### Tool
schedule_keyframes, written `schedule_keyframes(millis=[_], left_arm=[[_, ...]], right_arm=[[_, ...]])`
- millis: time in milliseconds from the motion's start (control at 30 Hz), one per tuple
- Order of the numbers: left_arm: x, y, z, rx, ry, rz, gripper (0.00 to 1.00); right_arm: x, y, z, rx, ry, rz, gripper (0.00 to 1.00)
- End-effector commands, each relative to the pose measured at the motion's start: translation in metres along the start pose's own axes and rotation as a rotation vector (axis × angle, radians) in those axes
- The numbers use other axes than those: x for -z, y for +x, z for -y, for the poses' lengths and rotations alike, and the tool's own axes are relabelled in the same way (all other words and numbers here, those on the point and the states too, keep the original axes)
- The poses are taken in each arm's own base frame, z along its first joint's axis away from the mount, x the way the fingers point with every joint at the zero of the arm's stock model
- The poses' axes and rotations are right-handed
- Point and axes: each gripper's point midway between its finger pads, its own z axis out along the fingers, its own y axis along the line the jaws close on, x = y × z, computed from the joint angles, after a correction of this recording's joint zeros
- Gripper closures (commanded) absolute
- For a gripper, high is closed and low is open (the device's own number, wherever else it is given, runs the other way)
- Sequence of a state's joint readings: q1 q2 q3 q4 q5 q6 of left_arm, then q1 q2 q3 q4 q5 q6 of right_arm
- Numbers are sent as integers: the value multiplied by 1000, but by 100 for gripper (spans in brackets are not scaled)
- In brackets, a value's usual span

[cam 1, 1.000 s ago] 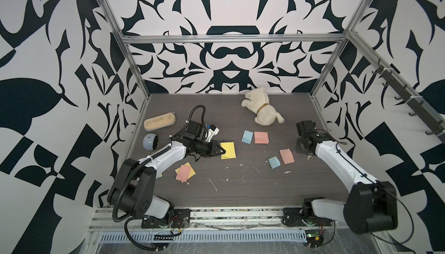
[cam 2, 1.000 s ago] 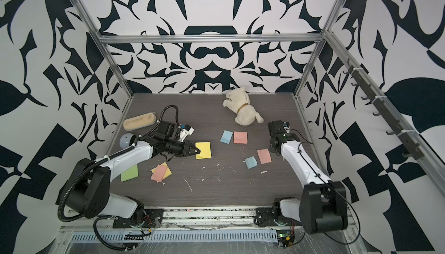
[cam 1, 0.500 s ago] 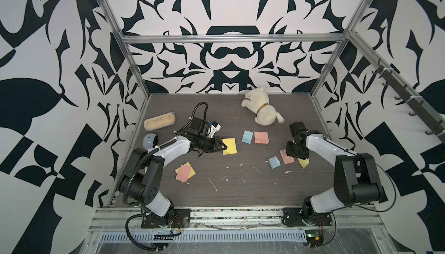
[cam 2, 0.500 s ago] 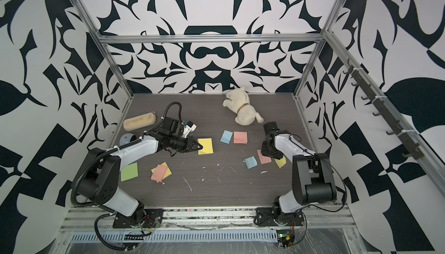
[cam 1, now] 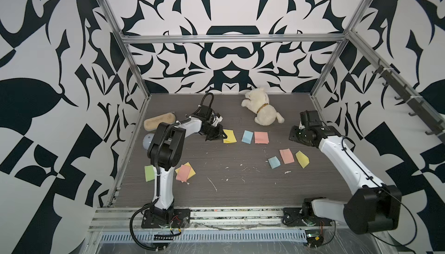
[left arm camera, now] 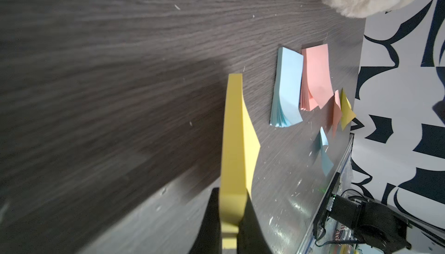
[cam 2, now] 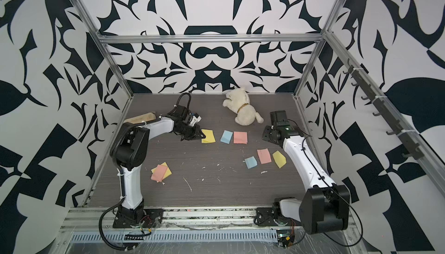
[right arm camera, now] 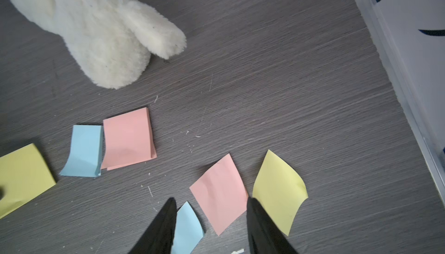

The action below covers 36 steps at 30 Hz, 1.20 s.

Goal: Tear off pages from different memo pads
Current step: Place the memo pad at the center of the board, then pick up the memo pad from the center of the board.

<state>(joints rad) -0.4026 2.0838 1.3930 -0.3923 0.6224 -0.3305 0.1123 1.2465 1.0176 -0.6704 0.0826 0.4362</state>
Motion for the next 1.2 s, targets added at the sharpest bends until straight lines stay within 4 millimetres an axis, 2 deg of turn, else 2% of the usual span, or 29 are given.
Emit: schedule_keyframes(millis=[0, 100, 233, 300, 400, 500, 633, 700, 800, 900, 1067, 1167], left_arm=[[-20, 11, 3, -21, -20, -90, 100], [-33, 10, -3, -33, -77, -120, 99], [-31, 8, -19, -53, -199, -126, 94], [-29, 6, -18, -70, -227, -121, 83], [-24, 0, -15, -70, -240, -85, 59], [-11, -6, -10, -84, -268, -34, 46], [28, -9, -3, -111, -311, 70, 42], [52, 1, -3, -119, -344, 119, 41], [84, 30, -9, -99, -385, 170, 41], [116, 59, -20, -45, -420, 238, 41], [168, 101, -39, 103, -455, 349, 41], [181, 122, -42, 199, -435, 383, 41]], right_arm=[[12, 8, -29, 37, -71, 7, 49], [17, 11, -57, 109, -100, 14, 51], [21, 14, -88, 173, -138, 15, 52], [22, 16, -100, 187, -160, 16, 52], [22, 20, -125, 208, -208, 11, 53], [21, 29, -153, 259, -226, 9, 53], [21, 43, -190, 316, -262, 17, 53], [21, 52, -208, 335, -279, 34, 53], [19, 64, -228, 321, -300, 45, 54], [15, 88, -251, 293, -361, 7, 56], [13, 157, -292, 375, -433, -123, 59], [16, 200, -318, 444, -479, -206, 59]])
